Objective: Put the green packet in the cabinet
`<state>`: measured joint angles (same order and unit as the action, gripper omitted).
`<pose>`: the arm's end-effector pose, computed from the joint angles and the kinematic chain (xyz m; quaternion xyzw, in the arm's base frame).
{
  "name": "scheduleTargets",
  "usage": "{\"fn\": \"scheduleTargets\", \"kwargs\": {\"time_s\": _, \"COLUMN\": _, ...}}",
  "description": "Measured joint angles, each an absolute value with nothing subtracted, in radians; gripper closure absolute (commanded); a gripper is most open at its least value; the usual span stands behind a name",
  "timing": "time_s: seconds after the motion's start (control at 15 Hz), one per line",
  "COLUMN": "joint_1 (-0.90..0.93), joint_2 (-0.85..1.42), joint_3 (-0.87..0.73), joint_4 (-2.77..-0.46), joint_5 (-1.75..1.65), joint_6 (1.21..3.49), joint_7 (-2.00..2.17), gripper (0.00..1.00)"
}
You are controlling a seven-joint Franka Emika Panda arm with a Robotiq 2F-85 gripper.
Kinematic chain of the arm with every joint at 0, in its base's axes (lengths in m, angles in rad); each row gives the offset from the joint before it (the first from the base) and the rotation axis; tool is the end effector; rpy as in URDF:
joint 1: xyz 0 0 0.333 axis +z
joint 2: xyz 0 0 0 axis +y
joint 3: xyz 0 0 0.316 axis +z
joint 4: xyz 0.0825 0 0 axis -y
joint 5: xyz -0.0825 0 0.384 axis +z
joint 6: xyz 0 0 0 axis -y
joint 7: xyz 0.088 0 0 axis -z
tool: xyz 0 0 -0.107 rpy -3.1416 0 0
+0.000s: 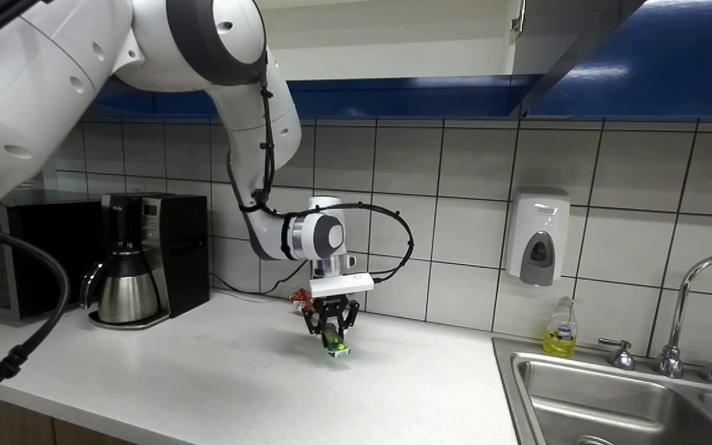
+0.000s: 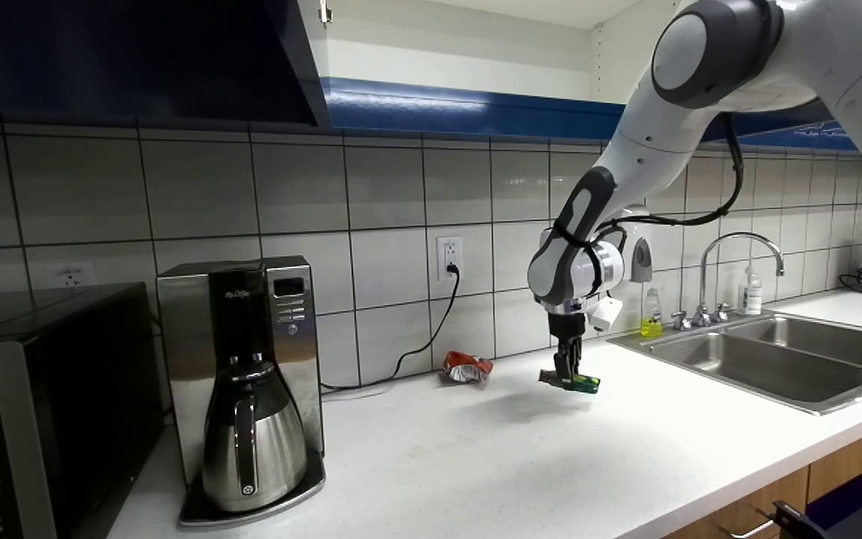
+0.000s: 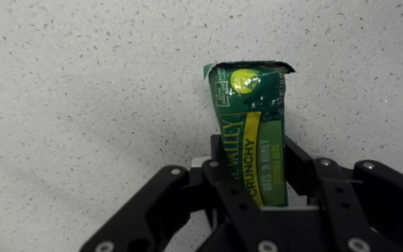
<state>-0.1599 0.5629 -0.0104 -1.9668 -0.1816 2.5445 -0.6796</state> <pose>0.6074 -0.1020 0.1835 0.9445 0.3238 -0.0158 0.0524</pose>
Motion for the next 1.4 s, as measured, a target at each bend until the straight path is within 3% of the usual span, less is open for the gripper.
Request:
{"fn": "scheduleTargets", "kwargs": {"time_s": 0.8, "joint_1": -0.160, "joint_2": 0.384, "joint_3": -0.010, "joint_4": -2.179, "joint_5": 0.082, "joint_6": 2.604, "joint_7": -0.348, "gripper": 0.84}}
{"fn": "scheduleTargets", "kwargs": {"time_s": 1.4, "joint_1": -0.146, "joint_2": 0.197, "joint_3": -0.013, "joint_4": -2.401, "joint_5": 0.098, "joint_6": 2.648, "joint_7": -0.208, "gripper": 0.84}}
